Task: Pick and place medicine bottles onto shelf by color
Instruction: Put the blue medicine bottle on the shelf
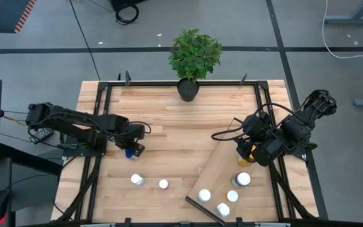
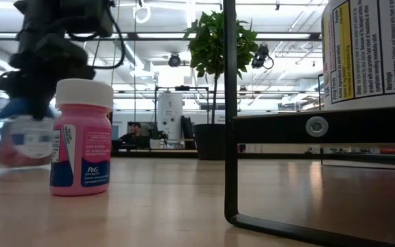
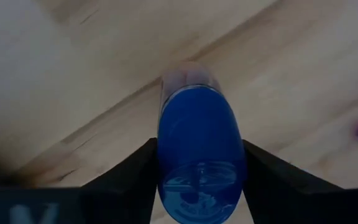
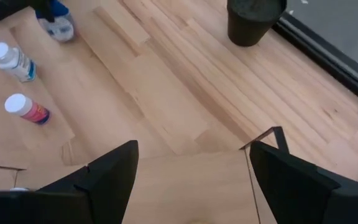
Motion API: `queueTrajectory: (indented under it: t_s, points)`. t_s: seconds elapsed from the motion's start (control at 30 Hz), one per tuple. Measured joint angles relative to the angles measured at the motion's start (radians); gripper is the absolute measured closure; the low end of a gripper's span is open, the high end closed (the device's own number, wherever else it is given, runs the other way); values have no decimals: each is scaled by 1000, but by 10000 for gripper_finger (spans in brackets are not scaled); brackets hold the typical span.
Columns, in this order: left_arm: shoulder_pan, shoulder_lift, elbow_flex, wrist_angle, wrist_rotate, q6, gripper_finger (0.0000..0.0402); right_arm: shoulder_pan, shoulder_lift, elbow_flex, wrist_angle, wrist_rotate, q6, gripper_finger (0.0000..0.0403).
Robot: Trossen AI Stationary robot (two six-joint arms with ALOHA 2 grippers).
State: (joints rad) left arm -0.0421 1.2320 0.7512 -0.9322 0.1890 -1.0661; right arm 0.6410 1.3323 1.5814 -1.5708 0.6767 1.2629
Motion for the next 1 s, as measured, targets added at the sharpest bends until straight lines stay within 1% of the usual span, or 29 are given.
queueTrajectory:
  t_s: [0.1,0.2,0.37,0.57,0.73,0.9,1.0]
  points:
    - [10,1,41,41,-1,1,211,-14,0,0,0,4,-4,86]
    - [27,23,118,27,-24,35,207,-26,0,0,0,-4,-25,86]
    - [49,111,330,-3,-88,184,211,-47,-8,0,0,-37,-63,86]
    - [68,305,635,-15,-102,411,207,-56,-68,0,0,-40,-62,86]
    - [67,485,891,-14,-101,584,205,-41,-131,0,0,-34,-111,86]
    - [66,666,1128,-30,-102,720,206,-41,-201,0,0,-43,-146,86]
    - [66,770,1237,-43,-103,768,204,-40,-239,0,-1,-43,-149,86]
